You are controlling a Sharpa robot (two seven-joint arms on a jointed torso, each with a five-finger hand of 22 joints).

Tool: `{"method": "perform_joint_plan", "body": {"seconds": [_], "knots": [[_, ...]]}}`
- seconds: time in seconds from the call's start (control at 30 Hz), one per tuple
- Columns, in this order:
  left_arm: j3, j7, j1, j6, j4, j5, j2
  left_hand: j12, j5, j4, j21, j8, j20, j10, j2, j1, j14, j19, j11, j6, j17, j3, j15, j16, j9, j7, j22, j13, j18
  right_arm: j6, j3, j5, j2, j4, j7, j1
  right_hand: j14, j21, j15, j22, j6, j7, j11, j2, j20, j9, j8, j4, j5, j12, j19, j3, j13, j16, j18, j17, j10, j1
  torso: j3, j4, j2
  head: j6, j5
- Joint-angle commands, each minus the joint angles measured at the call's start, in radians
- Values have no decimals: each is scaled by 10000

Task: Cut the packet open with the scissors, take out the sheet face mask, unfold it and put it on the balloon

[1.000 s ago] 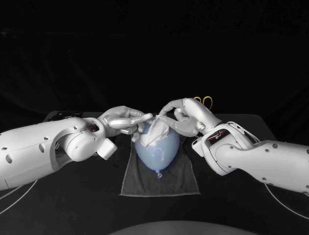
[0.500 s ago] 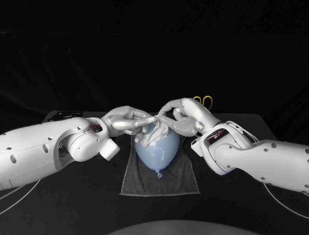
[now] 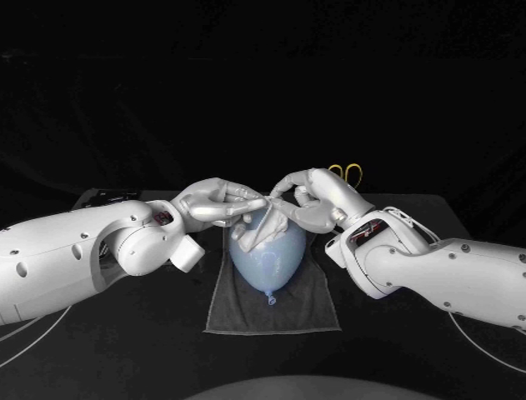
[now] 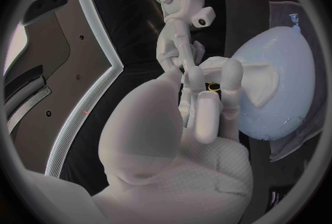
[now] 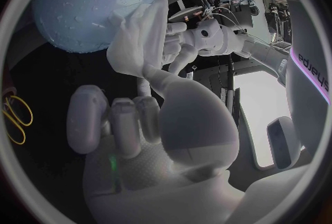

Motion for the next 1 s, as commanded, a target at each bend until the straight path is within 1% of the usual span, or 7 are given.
{"method": "perform_joint_plan", "body": {"seconds": [0.03,0.2,0.37,0.6,0.77,0.9,1.0], "knots": [[13,462,2,-79,25,619,5,-61,-3,-117,-66,-4,12,-107,153,343,-86,-102,-4,150,-54,249,-11,-52,-20,-20,-27,-33,140,138,2,-165,14,30,-52,-3,1199,-8,-244,1882,85,15,-43,-32,-31,134,47,-27,23,31,89,72,1916,45,-32,2634,485,93,0,-7,2,-11,-6],[13,330,2,-226,19,666,3,-65,-7,-110,-55,16,9,-121,140,360,-95,-114,24,233,-58,318,4,-47,-34,-2,-13,-46,135,45,2,-164,12,48,5,-3,1199,-8,-244,1882,85,15,-43,-32,-31,134,47,-27,23,31,89,72,1916,45,-32,2634,485,93,0,-2,0,-17,-4],[13,95,2,-417,18,623,-3,-13,-8,38,3,24,21,-65,25,153,-73,-68,61,285,-27,245,34,-23,-57,23,66,-40,118,-147,2,-123,6,73,137,-3,1199,18,-245,1888,81,15,-43,-32,-33,135,54,-32,22,40,98,80,1926,45,-37,2634,493,94,6,-7,1,-14,-8],[12,-274,2,-612,5,504,-17,104,-7,224,130,32,42,22,-76,-69,4,61,101,312,68,152,65,33,-89,68,233,-8,89,-311,2,-77,-5,90,234,-3,1199,31,-246,1892,81,15,-44,-30,-34,137,59,-36,23,46,103,87,1933,45,-40,2634,499,97,1,-6,0,-22,-5],[12,-520,2,-647,-1,409,-21,227,-9,362,164,92,61,82,-126,-360,73,96,125,384,150,7,86,82,-94,87,254,32,89,-429,2,-67,-15,95,274,-3,1199,31,-246,1892,81,15,-44,-30,-34,137,59,-36,23,46,103,87,1933,45,-40,2634,499,97,-3,1,-2,-25,-6],[12,-689,1,-689,-11,328,-27,305,-9,376,153,121,72,101,-159,-648,97,86,135,393,163,-156,96,101,-106,95,222,55,96,-454,2,-61,-22,87,279,-3,1199,31,-246,1892,81,15,-44,-30,-34,137,59,-36,23,46,103,87,1933,45,-40,2634,499,97,-5,-4,-2,-22,-2],[12,-757,1,-728,-13,295,-25,347,-10,377,162,135,79,103,-194,-854,111,99,140,388,171,-297,101,112,-117,100,230,64,96,-372,2,-62,-24,82,256,-3,1199,31,-246,1892,81,15,-44,-30,-34,137,59,-36,23,46,103,87,1933,45,-40,2634,499,97,-2,-2,-2,-20,1]]}}
